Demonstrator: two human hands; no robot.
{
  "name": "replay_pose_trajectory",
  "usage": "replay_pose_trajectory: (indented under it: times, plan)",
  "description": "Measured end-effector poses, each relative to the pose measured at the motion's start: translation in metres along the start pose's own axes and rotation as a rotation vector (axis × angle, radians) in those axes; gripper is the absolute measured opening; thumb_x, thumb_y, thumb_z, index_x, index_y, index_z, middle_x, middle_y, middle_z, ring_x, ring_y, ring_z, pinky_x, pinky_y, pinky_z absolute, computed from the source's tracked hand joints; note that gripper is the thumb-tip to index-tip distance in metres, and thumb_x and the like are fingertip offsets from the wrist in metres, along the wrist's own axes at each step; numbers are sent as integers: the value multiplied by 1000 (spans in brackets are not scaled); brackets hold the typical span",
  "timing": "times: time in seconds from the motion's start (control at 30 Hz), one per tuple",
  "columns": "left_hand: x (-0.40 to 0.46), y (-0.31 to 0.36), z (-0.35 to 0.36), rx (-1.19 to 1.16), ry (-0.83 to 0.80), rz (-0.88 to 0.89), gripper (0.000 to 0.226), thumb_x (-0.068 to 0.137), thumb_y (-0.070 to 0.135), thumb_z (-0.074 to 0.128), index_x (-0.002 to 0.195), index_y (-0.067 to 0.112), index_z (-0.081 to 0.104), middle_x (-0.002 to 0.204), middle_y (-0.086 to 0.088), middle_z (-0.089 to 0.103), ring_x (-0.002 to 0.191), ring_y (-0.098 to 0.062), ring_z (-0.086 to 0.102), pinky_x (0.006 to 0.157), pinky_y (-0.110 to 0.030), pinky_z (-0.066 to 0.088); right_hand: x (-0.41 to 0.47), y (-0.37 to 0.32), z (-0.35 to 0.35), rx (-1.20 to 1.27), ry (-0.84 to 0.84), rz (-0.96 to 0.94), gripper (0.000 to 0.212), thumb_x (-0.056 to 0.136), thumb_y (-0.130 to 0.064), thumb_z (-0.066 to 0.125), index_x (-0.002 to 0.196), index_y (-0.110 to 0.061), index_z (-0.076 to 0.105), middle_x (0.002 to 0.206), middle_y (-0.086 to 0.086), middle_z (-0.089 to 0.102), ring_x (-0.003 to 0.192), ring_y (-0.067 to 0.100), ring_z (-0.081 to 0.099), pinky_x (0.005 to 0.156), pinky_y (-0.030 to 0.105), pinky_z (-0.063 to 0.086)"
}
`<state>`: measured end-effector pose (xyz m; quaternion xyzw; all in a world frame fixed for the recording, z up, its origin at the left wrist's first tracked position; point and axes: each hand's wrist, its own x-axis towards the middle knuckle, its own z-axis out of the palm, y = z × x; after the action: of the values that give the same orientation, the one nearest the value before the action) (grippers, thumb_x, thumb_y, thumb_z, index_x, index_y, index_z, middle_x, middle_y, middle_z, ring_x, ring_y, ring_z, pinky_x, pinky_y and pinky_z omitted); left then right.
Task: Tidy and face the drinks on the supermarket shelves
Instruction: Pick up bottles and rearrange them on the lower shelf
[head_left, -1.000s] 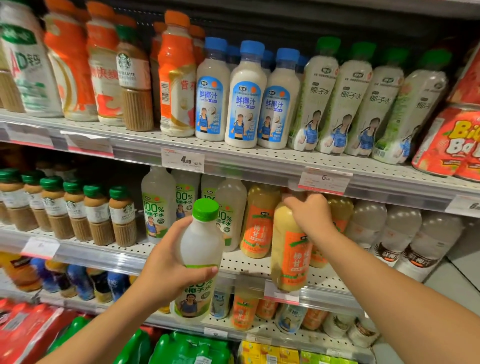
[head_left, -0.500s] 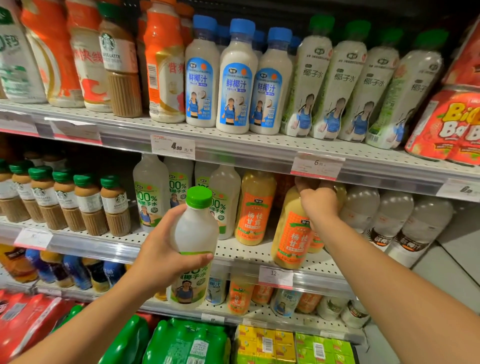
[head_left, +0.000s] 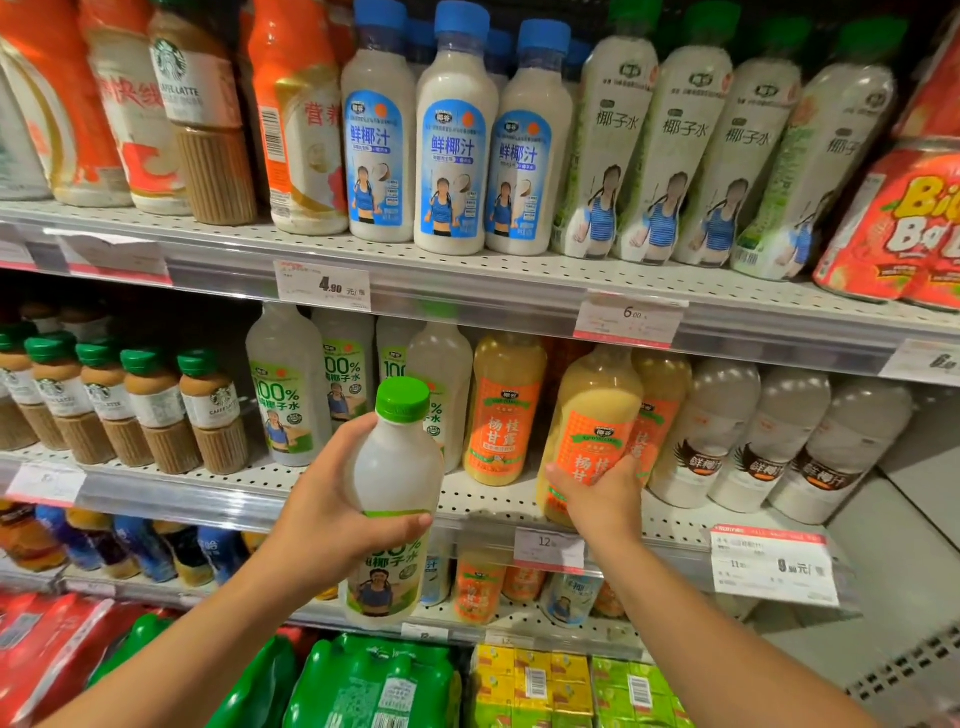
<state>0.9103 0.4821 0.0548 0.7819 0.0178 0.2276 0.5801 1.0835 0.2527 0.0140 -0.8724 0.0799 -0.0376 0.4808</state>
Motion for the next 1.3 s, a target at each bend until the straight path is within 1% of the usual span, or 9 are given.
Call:
replay_pose_trajectory:
  times: [0.1,0.63,0.73,0.87,0.97,1.03,1.1,1.2,1.3]
  plan:
    - [1,-3,0,-14,-1,-26,91,48,39,94,128,46,49,111,14,63,98,-9,66,67,-21,57,7,-2,9,6,-8,-28,66,67,-46,85,108,-17,42,112,8,60,89,28,61,73,40,53]
    - [-11,3,-13,19,32,-108,88,50,32,92,126,43,50,110,6,65,99,-16,67,75,-33,59,30,-11,40,-34,88,-25,79,70,-47,83,122,-3,43,125,18,56,108,41,57,84,47,50]
    - [-14,5,-15,6,45,-113,86,53,24,93,125,45,51,109,6,66,98,-15,67,73,-29,59,26,-14,41,44,70,37,85,72,-37,84,134,-4,35,135,20,45,115,43,53,90,51,49]
    - [-16,5,-21,-36,64,-140,85,57,15,94,124,45,51,111,4,66,99,-14,67,73,-26,58,-8,-20,44,86,-12,144,97,82,-30,74,152,-11,9,154,20,16,128,43,41,96,50,44]
    - [-14,4,-27,-63,59,-129,85,57,16,93,124,45,51,112,3,65,100,-15,67,74,-28,58,-62,-23,48,65,-196,-124,81,81,-27,70,147,-25,23,148,7,34,128,31,42,101,47,42]
    - [-11,3,-32,-59,51,-118,87,55,19,93,127,43,49,114,3,64,101,-17,66,78,-32,59,-106,-29,51,110,-542,-251,78,73,-29,67,139,-38,26,141,-8,38,128,17,41,101,40,42]
    - [-8,1,-37,-45,51,-94,86,54,20,93,126,42,50,115,8,61,101,-14,65,77,-30,58,-143,-42,58,116,-822,-311,94,63,-40,72,140,-43,19,139,-16,40,125,7,42,103,36,43]
    - [-5,-4,-45,-22,55,-22,84,54,23,93,124,42,50,112,18,58,102,-6,61,76,-22,54,-172,-57,85,172,-758,-382,103,57,-33,84,138,-43,23,115,-14,63,101,3,64,85,28,55]
    - [0,-9,-60,17,41,-7,87,51,30,91,124,48,46,116,18,55,106,-5,56,80,-17,49,-188,-73,107,145,-539,-329,91,54,-25,81,129,-39,33,98,-22,59,95,-5,63,70,13,53]
